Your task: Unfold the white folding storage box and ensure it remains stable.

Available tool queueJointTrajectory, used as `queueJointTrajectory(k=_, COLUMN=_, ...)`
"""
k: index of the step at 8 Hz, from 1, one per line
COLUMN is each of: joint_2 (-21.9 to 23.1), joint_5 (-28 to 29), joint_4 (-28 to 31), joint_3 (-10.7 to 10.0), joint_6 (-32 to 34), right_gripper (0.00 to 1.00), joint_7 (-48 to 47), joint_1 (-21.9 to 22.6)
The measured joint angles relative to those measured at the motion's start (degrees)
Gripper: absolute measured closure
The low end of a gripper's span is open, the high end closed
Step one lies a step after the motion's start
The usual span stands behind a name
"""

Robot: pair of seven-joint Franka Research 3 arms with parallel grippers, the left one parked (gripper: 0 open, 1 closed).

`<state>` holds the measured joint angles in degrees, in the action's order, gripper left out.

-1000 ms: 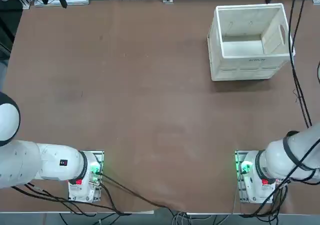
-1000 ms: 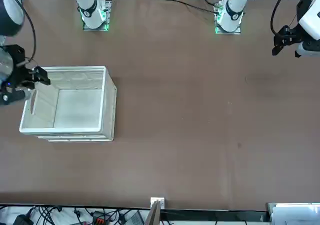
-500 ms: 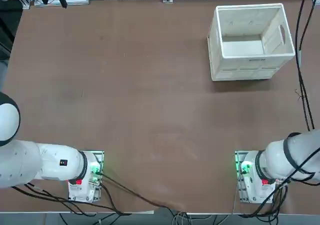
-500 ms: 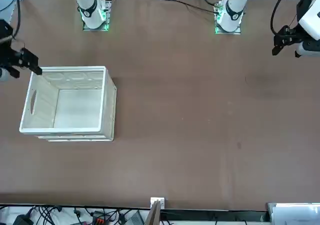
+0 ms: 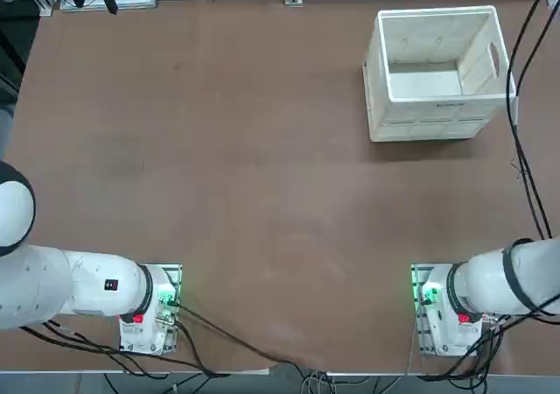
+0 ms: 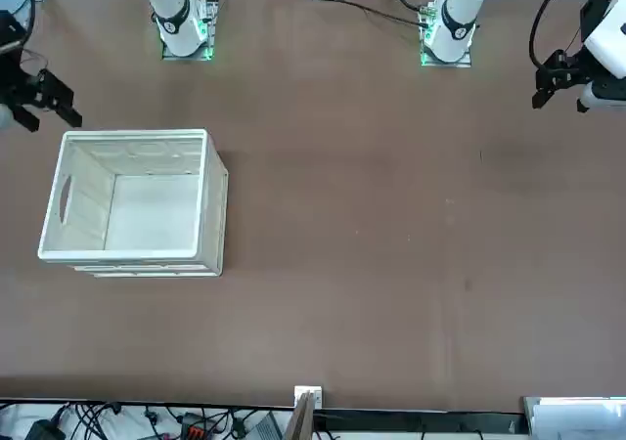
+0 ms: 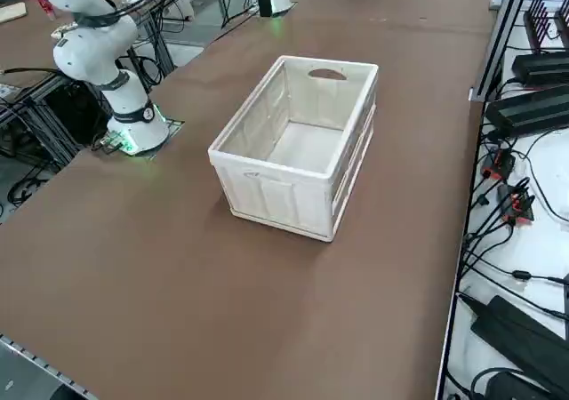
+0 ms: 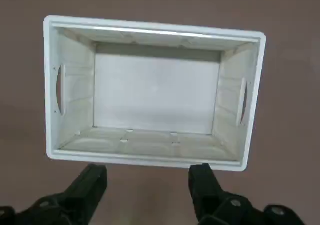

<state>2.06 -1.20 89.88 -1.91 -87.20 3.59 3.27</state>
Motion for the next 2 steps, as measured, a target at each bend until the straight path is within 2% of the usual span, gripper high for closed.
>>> queueJointTrajectory(k=2, joint_2=2.2, joint_5=0.0, joint_4=2.2, joint_3=-0.2, joint_6=-0.2, right_gripper=0.00, joint_7=-0.1, joint_1=0.8)
